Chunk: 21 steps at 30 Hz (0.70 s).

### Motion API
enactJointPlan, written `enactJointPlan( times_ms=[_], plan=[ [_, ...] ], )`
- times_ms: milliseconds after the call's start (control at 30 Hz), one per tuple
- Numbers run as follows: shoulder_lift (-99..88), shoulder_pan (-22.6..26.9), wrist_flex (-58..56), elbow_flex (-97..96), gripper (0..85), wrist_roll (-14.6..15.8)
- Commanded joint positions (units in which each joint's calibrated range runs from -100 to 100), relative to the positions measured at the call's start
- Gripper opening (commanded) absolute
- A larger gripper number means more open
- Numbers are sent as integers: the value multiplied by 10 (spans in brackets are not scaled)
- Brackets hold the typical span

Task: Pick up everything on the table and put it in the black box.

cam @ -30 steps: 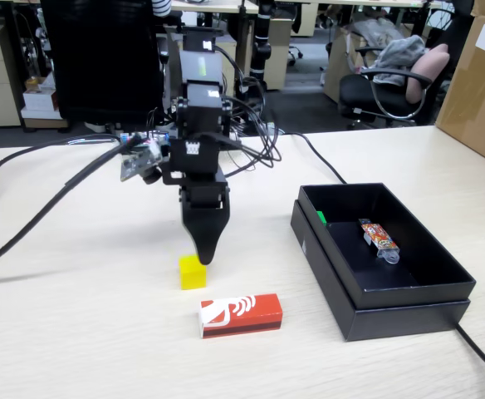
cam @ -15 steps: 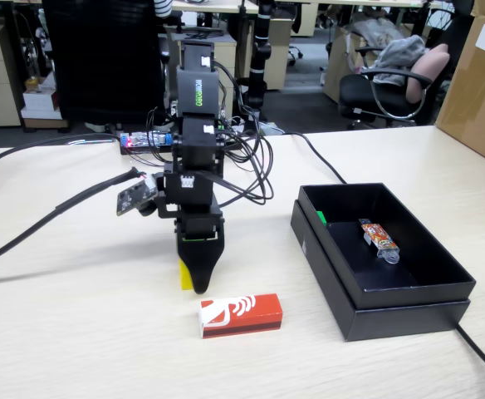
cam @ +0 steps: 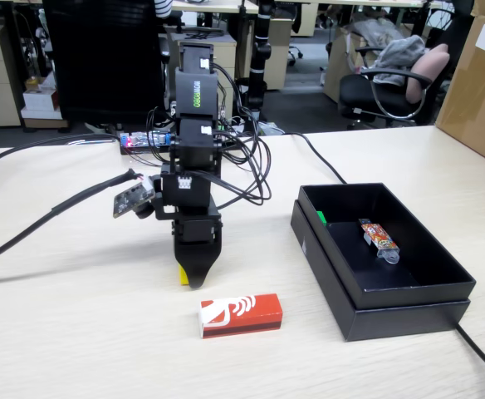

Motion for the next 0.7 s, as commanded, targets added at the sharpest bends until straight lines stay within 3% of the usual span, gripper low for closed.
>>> enactJointPlan(
  times_ms=[0, 267, 433, 667],
  plan=[
    [-13, 0, 15, 36, 65, -2],
    [-136, 21, -68, 42, 66, 10],
    [-284, 86, -114, 34, 66, 38],
    [-345, 173, -117, 39, 66, 68]
  ],
)
